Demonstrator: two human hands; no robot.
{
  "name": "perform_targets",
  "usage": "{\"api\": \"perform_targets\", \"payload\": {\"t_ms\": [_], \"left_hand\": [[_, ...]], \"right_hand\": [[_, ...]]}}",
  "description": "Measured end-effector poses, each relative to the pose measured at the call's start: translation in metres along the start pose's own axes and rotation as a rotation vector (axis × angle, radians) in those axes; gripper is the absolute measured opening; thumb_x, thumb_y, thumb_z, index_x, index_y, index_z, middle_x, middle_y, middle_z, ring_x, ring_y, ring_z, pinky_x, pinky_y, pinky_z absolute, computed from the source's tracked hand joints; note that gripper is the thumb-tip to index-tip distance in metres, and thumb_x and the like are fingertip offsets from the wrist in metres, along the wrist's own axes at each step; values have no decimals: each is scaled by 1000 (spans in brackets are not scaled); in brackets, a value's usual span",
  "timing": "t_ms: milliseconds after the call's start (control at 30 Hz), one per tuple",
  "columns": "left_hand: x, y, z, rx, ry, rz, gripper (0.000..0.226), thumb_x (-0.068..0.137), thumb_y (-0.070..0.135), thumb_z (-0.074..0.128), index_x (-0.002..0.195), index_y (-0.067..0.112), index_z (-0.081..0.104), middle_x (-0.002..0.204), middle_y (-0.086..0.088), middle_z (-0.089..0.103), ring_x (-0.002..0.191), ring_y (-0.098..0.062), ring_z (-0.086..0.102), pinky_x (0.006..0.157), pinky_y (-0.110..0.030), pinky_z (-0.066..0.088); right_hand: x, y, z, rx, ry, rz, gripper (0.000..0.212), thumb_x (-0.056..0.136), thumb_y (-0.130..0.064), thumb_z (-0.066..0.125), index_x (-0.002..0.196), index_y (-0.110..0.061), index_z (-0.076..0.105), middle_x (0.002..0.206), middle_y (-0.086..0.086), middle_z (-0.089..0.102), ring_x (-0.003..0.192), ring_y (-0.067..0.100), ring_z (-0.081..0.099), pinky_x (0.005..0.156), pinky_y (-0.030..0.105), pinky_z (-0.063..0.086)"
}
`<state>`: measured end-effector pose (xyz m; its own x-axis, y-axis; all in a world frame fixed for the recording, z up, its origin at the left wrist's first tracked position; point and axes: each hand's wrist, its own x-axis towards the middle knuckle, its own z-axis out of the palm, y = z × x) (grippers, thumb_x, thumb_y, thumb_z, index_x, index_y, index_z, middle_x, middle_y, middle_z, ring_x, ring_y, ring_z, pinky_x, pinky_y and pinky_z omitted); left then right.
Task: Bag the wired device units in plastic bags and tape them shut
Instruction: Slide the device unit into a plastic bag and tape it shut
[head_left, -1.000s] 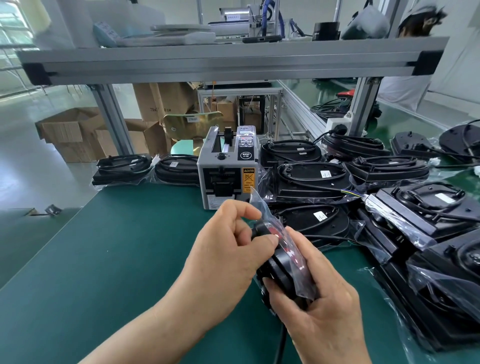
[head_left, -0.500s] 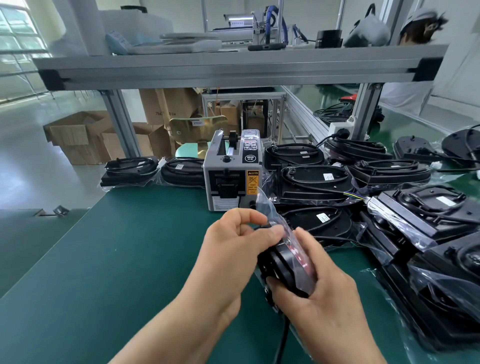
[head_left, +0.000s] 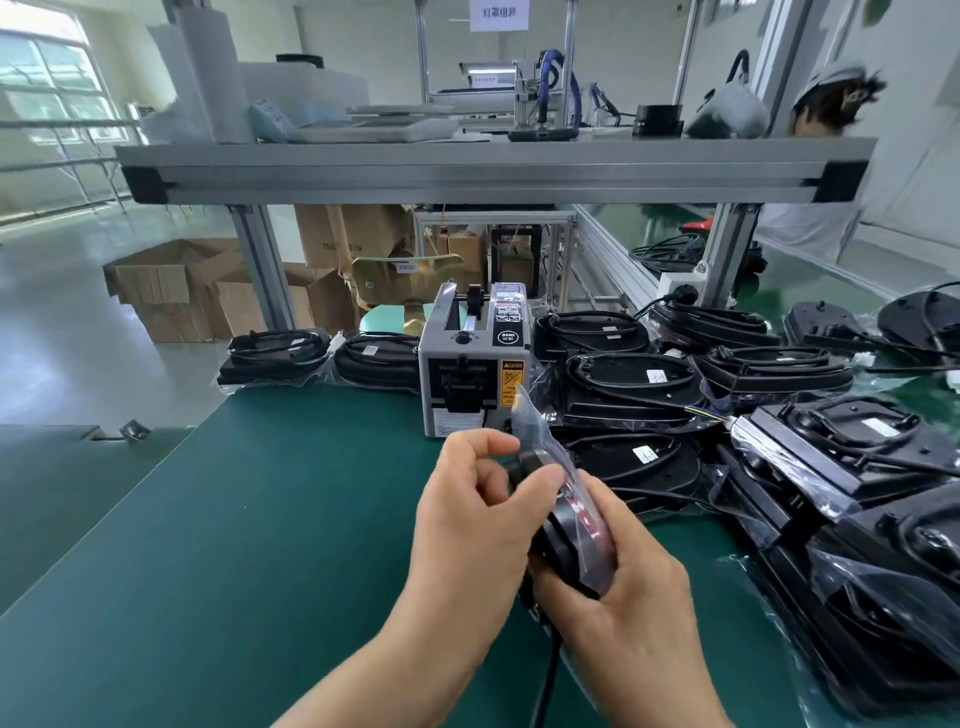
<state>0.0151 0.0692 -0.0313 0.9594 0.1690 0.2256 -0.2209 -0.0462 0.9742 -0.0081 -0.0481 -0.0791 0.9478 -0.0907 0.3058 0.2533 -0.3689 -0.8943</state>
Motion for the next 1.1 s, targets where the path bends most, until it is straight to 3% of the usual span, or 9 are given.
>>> {"api": "perform_targets", "payload": {"t_ms": [167, 300, 433, 500, 633, 733, 900, 1033, 1100], "left_hand": [[16, 7, -12, 194, -72, 260, 34, 80, 21, 79, 92, 42, 55, 63, 15, 40, 56, -2, 39, 56, -14, 43], [6, -10, -19, 250, -78, 321, 43, 69, 31, 81, 93, 47, 49, 71, 17, 48, 55, -2, 40, 54, -15, 42], [-16, -41, -22, 239, -60, 317, 54, 54, 42, 80, 96, 47, 47, 81, 17, 53, 60, -6, 46, 61, -14, 43], [-26, -55, -21, 226, -56, 296, 56, 49, 39, 80, 94, 47, 48, 82, 17, 53, 63, -7, 48, 65, -14, 43], [-43, -76, -17, 259, -85, 250, 49, 49, 36, 76, 89, 38, 48, 73, 9, 53, 61, -8, 48, 61, -19, 43], [-49, -83, -17, 286, -108, 271, 50, 48, 40, 80, 86, 36, 48, 69, 7, 53, 59, -6, 48, 59, -11, 39], [-46, -93, -23, 294, -116, 307, 52, 49, 44, 84, 86, 42, 47, 70, 15, 51, 56, -5, 49, 63, -12, 41], [-44, -92, -27, 312, -147, 332, 47, 55, 42, 86, 83, 38, 49, 71, 17, 49, 56, -5, 49, 60, -13, 42], [-37, -82, -35, 329, -262, 375, 38, 66, 42, 87, 83, 35, 54, 78, 16, 51, 60, -6, 55, 61, -15, 45]], "right_hand": [[19, 1, 18, 182, -24, -128, 81, 75, 1, 79, 136, -43, 49, 123, -24, 66, 116, -2, 62, 93, 13, 49], [18, 8, 6, 164, -251, -147, 95, 73, -26, 87, 150, -41, 32, 135, -22, 60, 125, 0, 57, 100, 14, 44], [-2, 17, -18, 245, -328, -108, 80, 74, -40, 65, 148, -46, 35, 146, -21, 50, 139, 5, 44, 111, 25, 38], [-10, 15, -20, 264, -289, -48, 79, 72, -49, 64, 146, -49, 37, 139, -23, 57, 133, 0, 49, 108, 34, 41], [-12, 9, -7, 251, -156, 114, 71, 77, -38, 77, 139, -48, 42, 111, -38, 65, 109, -16, 58, 87, 9, 46], [-11, 7, 1, 229, -61, 182, 47, 95, -29, 60, 139, -41, 49, 124, -29, 64, 114, -18, 54, 95, 6, 40], [-18, 4, 11, 234, 141, 152, 41, 96, -52, 34, 125, -44, 61, 116, -29, 69, 82, -17, 58, 76, 5, 42], [-23, 1, 17, 320, 99, 210, 50, 82, -72, 48, 125, -51, 59, 108, -11, 72, 83, -5, 69, 76, 13, 53], [-21, 3, 19, 333, 108, 239, 44, 82, -45, 75, 124, -47, 60, 96, -17, 75, 82, -2, 71, 72, 8, 51]]}}
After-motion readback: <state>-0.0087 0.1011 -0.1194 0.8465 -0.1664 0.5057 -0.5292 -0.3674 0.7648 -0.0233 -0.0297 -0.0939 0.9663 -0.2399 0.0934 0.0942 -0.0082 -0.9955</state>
